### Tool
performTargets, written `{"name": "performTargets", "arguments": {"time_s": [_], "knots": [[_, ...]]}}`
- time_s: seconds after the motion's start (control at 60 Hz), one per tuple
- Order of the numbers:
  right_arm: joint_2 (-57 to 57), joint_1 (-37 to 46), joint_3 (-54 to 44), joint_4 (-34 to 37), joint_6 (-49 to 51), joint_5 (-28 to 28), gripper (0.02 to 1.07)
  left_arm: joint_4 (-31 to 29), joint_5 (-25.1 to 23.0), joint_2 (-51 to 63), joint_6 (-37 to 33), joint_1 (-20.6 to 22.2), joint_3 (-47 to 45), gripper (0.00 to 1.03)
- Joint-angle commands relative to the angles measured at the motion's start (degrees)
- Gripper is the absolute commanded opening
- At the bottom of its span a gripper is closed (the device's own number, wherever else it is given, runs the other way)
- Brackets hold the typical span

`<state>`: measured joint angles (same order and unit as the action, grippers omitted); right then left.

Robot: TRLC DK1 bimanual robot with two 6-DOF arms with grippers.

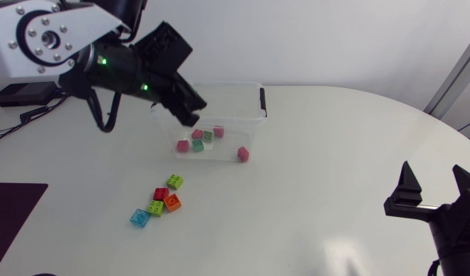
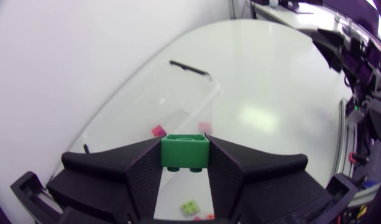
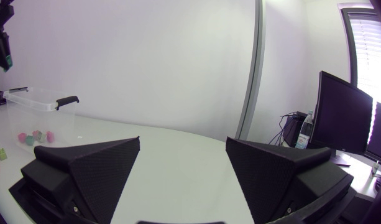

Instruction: Pick up the duplo bricks and place them in the container

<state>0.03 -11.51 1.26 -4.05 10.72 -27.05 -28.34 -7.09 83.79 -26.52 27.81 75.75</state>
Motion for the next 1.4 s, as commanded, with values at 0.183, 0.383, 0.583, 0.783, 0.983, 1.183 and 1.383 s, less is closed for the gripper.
{"name": "performTargets", "arguments": {"time_s": [0.183, 0.383, 0.583, 0.783, 0.983, 1.183, 1.383], "knots": [[-0.4, 0.2, -1.5, 0.5, 0.4, 0.0, 1.02, 10.8, -3.3, 17.0, 9.9, -5.2, 10.4, 0.27], [-0.4, 0.2, -1.5, 0.5, 0.4, 0.0, 1.02, 12.2, -3.3, 26.3, 11.0, -7.2, 16.0, 0.69], [-0.4, 0.2, -1.5, 0.5, 0.4, 0.0, 1.02, 11.5, -3.0, 24.6, 11.0, -8.6, 15.0, 0.9], [-0.4, 0.2, -1.5, 0.5, 0.4, 0.0, 1.02, 3.8, -2.9, 11.5, 9.3, -10.2, 8.7, 0.92], [-0.4, 0.2, -1.5, 0.5, 0.4, 0.1, 1.02, -4.6, 0.8, -1.2, 4.7, -12.2, -3.5, 0.92], [-0.4, 0.2, -1.5, 0.5, 0.4, 0.0, 1.02, -4.6, 5.9, -0.8, 4.4, -10.5, -14.0, 0.92], [-0.4, 0.2, -1.5, 0.5, 0.4, 0.0, 1.02, -0.2, 10.6, 13.6, 7.4, -8.4, -14.1, 0.92]]}}
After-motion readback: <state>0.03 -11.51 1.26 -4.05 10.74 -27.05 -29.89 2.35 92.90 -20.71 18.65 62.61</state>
